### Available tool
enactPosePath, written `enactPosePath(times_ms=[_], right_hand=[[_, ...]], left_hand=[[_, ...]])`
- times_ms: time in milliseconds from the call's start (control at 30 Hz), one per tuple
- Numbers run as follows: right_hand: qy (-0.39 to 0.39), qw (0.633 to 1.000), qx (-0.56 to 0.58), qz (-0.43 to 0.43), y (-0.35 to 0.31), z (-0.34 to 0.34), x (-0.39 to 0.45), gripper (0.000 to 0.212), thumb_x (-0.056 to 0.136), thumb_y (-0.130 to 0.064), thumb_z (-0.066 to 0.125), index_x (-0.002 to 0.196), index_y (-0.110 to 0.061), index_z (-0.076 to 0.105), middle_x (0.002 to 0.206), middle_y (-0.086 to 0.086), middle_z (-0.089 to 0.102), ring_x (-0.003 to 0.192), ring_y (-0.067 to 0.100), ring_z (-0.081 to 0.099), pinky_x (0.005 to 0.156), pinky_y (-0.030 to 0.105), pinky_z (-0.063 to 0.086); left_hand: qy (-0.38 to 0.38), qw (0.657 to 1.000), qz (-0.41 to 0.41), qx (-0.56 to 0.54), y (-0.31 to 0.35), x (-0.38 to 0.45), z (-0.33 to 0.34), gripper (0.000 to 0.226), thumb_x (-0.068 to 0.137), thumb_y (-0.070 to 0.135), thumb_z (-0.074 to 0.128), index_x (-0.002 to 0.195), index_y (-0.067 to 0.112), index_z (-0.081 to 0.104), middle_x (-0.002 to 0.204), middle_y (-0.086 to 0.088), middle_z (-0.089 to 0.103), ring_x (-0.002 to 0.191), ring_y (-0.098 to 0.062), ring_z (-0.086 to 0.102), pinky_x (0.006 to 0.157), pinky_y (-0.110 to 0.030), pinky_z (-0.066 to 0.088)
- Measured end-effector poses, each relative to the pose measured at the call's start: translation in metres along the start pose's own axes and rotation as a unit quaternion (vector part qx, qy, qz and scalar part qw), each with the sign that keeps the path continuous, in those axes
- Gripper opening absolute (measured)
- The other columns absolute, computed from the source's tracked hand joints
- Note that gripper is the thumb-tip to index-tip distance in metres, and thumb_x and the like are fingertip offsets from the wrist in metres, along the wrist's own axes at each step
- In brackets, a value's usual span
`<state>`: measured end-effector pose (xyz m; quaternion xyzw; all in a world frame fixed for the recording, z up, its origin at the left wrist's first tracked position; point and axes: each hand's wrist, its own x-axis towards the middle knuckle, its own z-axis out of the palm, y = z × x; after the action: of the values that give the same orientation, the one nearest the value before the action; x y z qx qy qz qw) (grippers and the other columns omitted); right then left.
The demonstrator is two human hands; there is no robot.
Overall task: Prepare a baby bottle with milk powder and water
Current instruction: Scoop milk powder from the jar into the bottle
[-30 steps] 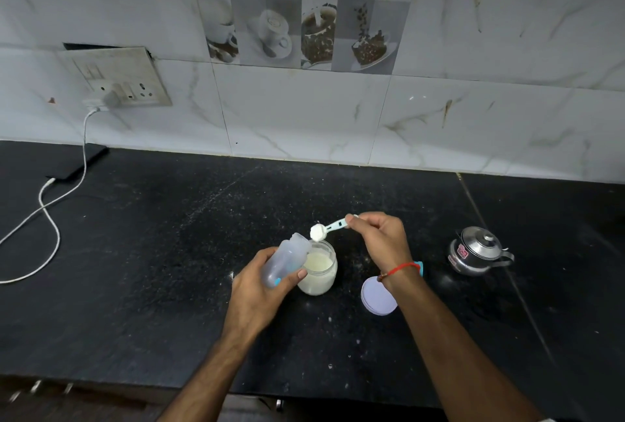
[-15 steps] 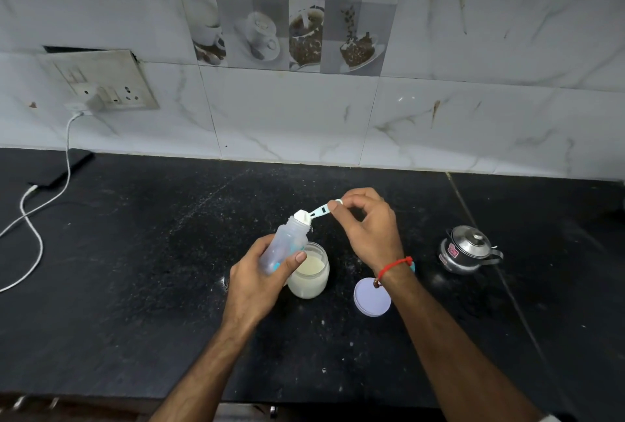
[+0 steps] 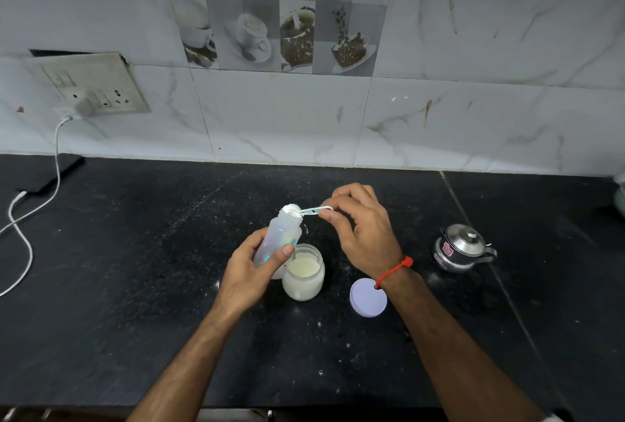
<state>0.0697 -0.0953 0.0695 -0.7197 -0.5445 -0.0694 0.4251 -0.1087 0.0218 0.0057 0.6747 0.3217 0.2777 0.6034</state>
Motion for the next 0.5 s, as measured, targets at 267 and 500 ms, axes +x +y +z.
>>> enactPosePath(times_ms=[267, 500], right_hand=[[0.024, 0.994, -0.064, -0.090, 0.001, 0.000, -0.006, 0.013, 0.096, -0.007, 0.063, 0.102, -0.006, 0.075, 0.094, 0.005, 0.065, 0.091, 0.024, 0.058, 0.082, 0.043, 0.052], [0.042, 0.991, -0.059, -0.109, 0.002, -0.005, -0.011, 0.022, 0.090, 0.006, 0.069, 0.108, -0.002, 0.078, 0.091, 0.009, 0.065, 0.088, 0.024, 0.057, 0.077, 0.032, 0.053]], left_hand=[[-0.056, 0.996, -0.003, -0.063, 0.005, 0.007, -0.004, 0.070, 0.074, 0.061, 0.082, 0.129, 0.022, 0.066, 0.117, 0.004, 0.077, 0.104, -0.011, 0.074, 0.082, -0.022, 0.058], [-0.081, 0.991, -0.004, -0.104, 0.004, 0.009, -0.002, 0.049, 0.088, 0.033, 0.080, 0.133, 0.021, 0.063, 0.125, 0.000, 0.075, 0.113, -0.013, 0.072, 0.089, -0.024, 0.058]])
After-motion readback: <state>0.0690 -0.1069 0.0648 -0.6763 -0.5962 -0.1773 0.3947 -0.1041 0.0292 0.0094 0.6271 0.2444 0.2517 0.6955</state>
